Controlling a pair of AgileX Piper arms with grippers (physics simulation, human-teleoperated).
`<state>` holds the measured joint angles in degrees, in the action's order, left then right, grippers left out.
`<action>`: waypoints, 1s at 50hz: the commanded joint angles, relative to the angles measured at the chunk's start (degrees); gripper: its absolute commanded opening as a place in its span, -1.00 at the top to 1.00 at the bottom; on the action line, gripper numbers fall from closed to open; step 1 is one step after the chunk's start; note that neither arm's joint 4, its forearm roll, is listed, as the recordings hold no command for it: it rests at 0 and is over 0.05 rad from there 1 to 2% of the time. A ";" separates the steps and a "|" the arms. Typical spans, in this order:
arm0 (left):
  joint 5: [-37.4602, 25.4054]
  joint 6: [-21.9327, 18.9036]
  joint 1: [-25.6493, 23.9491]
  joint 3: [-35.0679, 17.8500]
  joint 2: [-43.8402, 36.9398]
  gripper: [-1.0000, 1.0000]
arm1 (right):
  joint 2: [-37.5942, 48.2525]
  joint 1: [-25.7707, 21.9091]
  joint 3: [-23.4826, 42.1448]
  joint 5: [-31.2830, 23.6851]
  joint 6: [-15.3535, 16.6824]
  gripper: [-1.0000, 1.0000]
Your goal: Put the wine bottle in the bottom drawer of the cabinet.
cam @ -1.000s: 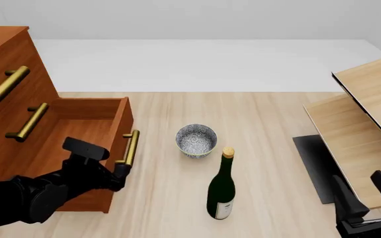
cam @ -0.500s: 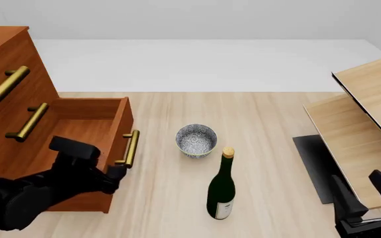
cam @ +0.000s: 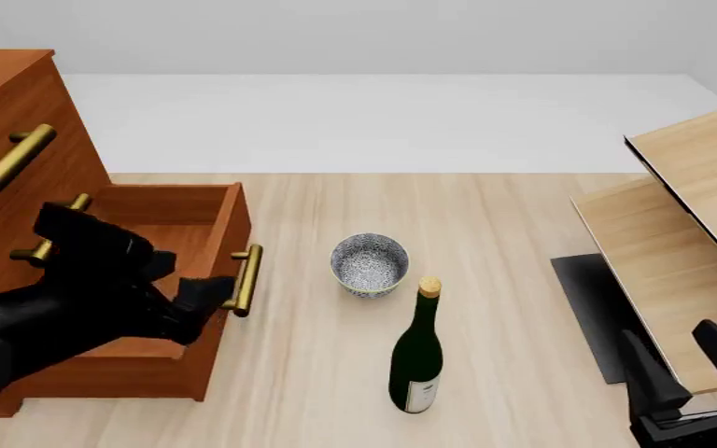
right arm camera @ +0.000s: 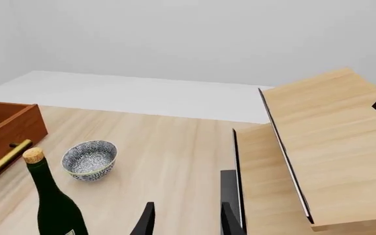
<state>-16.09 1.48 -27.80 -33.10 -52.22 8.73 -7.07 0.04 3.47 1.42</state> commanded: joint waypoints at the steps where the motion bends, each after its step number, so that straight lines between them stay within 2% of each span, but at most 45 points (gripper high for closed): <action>1: -6.85 -1.04 -2.32 -5.08 6.11 -1.00 | 0.51 -0.24 0.00 0.49 0.09 -1.00; 3: -7.32 -2.49 -3.06 -5.71 7.26 -1.00 | 0.69 -0.29 0.00 0.64 0.13 -1.00; 8: -8.67 -2.26 -4.86 -7.55 8.99 -1.00 | 0.43 -0.30 0.00 0.38 0.20 -1.00; 13: -8.60 -4.31 -10.50 -9.30 10.70 -1.00 | -0.23 -0.36 0.00 -0.33 0.56 -1.00; 16: -8.53 -4.61 -11.28 -9.89 10.77 -1.00 | -0.02 -0.43 0.00 -0.17 0.67 -1.00; 19: -7.06 -7.04 -13.14 -9.79 11.58 -1.00 | -0.12 -0.45 0.01 -0.16 0.67 -1.00; 24: -5.68 -6.11 -15.07 -10.00 11.33 -1.00 | -0.34 -0.60 0.02 -0.26 0.68 -1.00; 25: -5.26 -7.20 -15.70 -9.75 10.74 -1.00 | 0.09 -0.62 0.02 0.15 0.66 -1.00; 39: 0.18 -8.80 -20.27 -9.46 7.14 -1.00 | 0.79 -0.61 0.01 0.79 0.63 -1.00; 50: 5.66 -8.02 -22.86 -9.92 2.14 -1.00 | 0.55 -0.74 0.01 0.59 0.54 -1.00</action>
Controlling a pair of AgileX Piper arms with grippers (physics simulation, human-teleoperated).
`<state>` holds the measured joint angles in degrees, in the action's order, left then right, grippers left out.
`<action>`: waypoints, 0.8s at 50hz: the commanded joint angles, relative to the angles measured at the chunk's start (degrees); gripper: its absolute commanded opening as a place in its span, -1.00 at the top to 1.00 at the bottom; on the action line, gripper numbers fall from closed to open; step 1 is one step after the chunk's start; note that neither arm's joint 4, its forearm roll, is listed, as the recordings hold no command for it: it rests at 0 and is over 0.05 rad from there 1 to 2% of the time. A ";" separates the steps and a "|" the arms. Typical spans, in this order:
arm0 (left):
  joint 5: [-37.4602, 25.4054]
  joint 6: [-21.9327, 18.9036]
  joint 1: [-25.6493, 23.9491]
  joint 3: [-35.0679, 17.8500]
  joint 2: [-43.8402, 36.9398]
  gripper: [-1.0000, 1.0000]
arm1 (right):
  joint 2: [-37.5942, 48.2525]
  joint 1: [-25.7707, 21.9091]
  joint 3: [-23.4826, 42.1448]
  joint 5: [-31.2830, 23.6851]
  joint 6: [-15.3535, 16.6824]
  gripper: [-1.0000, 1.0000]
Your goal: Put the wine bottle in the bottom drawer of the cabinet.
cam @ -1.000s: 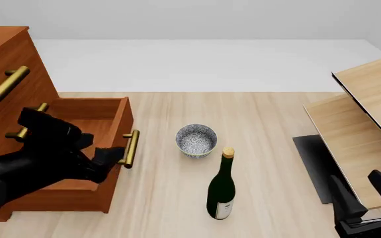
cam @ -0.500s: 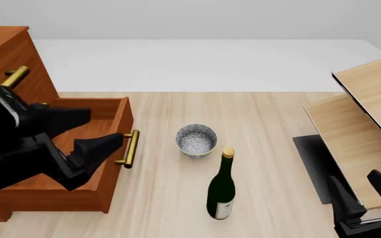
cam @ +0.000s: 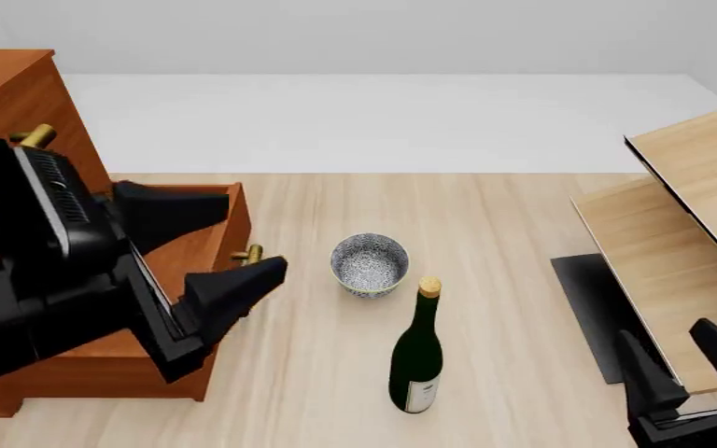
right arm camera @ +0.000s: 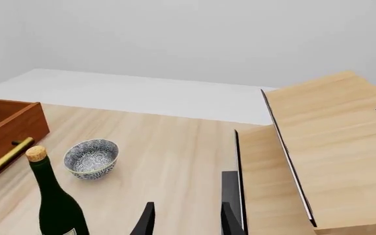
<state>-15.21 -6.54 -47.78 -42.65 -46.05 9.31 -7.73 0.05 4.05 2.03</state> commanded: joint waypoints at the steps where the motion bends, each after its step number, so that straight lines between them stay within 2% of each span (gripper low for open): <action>1: 5.14 -0.11 -3.30 -0.48 -4.34 -1.00 | -0.09 -0.06 0.00 -0.04 -0.08 -1.00; 11: 8.46 0.15 -5.80 -2.13 -8.27 -1.00 | -0.58 -0.04 0.00 -0.58 -0.10 -1.00; 20: 11.07 2.72 -7.55 -3.97 -11.54 -1.00 | 0.09 -0.24 0.00 0.02 -0.04 -1.00; 40: 15.18 2.37 -9.06 -6.57 -18.96 -1.00 | 1.06 -0.51 -0.02 0.62 0.04 -1.00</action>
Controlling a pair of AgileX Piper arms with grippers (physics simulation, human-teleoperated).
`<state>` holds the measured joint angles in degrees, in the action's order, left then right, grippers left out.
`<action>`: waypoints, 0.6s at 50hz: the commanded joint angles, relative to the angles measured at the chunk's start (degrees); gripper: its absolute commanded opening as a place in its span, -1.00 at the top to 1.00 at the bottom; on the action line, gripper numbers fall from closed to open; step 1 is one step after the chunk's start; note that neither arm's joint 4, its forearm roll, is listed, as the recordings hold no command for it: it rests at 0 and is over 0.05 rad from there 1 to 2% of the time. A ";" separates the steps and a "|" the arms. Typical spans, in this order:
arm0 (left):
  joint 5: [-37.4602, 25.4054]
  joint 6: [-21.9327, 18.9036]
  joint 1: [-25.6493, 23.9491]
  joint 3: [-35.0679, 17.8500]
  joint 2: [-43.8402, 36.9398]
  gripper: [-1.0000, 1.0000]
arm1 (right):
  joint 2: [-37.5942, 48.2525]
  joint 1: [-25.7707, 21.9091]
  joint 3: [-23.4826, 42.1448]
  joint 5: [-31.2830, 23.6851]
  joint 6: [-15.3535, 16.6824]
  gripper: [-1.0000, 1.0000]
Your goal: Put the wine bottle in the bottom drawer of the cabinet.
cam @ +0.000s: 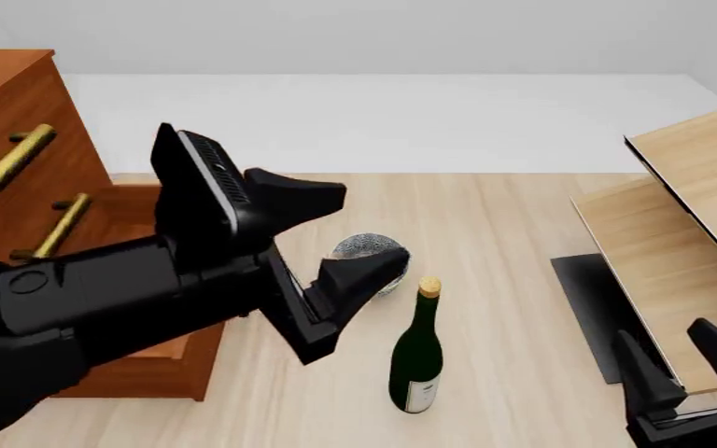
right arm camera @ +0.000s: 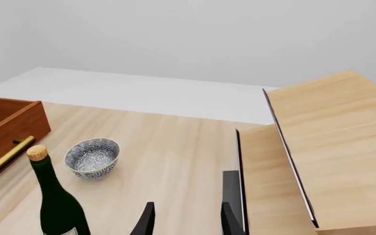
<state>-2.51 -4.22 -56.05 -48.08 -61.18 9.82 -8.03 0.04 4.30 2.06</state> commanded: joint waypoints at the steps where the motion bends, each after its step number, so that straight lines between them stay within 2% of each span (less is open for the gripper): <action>1: 2.94 -0.67 -0.92 -0.99 -4.21 -1.00 | 0.57 -0.26 -0.01 0.37 -0.02 -1.00; 30: 10.24 1.26 -1.43 -0.07 -12.66 -1.00 | 0.66 -0.41 -0.01 0.17 0.16 -1.00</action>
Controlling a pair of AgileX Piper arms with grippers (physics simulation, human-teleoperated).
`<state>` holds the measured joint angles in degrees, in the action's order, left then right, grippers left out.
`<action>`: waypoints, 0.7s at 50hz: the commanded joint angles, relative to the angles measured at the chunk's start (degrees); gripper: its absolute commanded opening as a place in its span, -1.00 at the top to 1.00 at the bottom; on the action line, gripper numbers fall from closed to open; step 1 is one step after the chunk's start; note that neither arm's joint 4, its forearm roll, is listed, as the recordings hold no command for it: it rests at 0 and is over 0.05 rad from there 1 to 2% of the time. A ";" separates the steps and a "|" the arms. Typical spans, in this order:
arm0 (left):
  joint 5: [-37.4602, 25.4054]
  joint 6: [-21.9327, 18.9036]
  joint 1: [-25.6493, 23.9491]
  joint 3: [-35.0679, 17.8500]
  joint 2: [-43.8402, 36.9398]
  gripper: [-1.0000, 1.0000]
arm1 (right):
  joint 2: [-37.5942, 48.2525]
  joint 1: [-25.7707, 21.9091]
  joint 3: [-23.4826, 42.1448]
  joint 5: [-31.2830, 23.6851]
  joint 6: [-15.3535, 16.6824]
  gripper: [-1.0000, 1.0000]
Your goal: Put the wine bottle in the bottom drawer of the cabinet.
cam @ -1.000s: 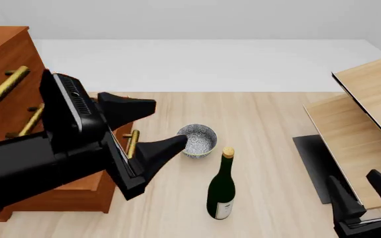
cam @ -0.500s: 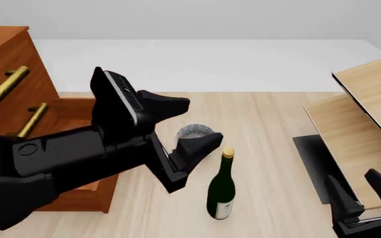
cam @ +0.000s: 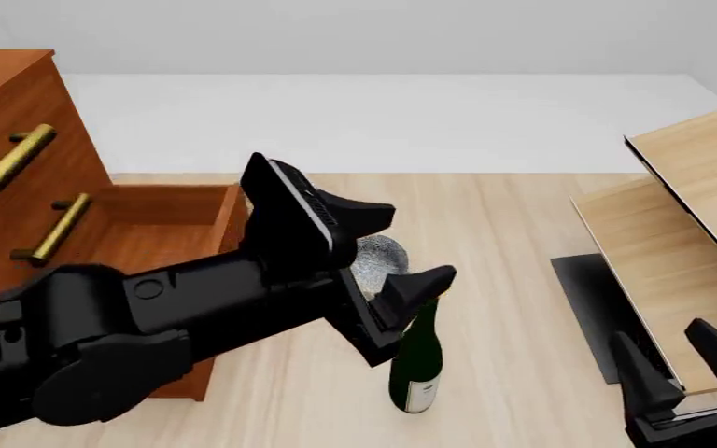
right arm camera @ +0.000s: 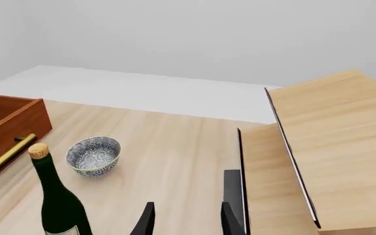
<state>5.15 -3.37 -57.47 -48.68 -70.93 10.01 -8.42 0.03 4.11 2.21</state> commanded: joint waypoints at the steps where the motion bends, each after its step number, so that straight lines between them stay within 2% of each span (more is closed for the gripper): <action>1: 2.65 0.51 0.04 0.57 -3.09 -1.00 | 0.42 0.00 0.00 0.31 -0.01 -1.00; 35: 3.49 1.24 0.86 0.51 -5.14 -1.00 | 2.15 0.10 -0.01 1.86 -0.04 -1.00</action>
<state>9.45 -1.97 -56.82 -47.59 -76.73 11.57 -8.34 0.02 5.35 2.25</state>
